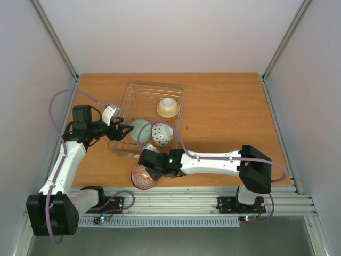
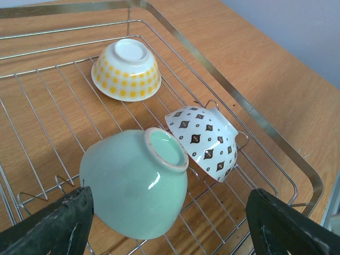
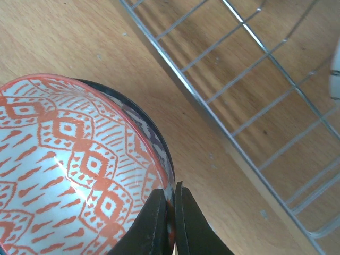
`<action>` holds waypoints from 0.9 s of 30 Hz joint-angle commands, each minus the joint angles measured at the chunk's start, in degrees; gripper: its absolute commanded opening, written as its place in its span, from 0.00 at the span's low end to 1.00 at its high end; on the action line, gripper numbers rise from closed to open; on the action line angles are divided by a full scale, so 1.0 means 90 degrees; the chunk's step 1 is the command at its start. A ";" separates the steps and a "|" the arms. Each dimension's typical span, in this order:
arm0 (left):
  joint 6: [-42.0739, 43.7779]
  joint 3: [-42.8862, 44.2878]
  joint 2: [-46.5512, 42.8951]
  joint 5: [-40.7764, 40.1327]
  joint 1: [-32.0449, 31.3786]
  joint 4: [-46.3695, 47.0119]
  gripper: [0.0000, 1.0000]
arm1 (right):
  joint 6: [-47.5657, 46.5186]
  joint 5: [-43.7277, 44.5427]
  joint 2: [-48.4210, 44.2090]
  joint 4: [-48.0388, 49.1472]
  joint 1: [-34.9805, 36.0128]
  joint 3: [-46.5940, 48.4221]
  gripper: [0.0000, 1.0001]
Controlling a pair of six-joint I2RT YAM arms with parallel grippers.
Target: Load the bowls into the dish rack
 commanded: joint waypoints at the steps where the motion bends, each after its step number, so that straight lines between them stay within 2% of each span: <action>1: 0.0049 -0.0048 0.0003 0.0148 0.0005 0.0115 0.79 | -0.0143 0.0296 -0.0704 -0.0353 -0.0006 -0.0118 0.01; 5: 0.0049 -0.0028 -0.0026 0.0155 0.0004 0.0068 0.79 | -0.0318 0.0509 -0.1236 -0.0482 -0.0007 -0.0041 0.01; 8: 0.0065 -0.0022 -0.0029 0.0213 0.0005 0.0041 0.79 | -0.0472 0.1088 -0.1556 -0.0612 -0.0021 0.0080 0.01; 14: 0.0135 -0.0022 -0.0057 0.0361 0.0006 -0.0034 0.79 | -0.0839 0.1582 -0.1791 -0.0708 -0.0353 0.0428 0.01; 18: 0.0235 0.0003 -0.0070 0.0639 0.0005 -0.0171 0.79 | -0.1099 0.1650 -0.1680 -0.0708 -0.0729 0.0775 0.01; 27: 0.0612 0.0072 -0.0049 0.1203 0.0005 -0.0557 0.79 | -0.1735 0.1739 -0.0630 -0.0719 -0.1312 0.2078 0.01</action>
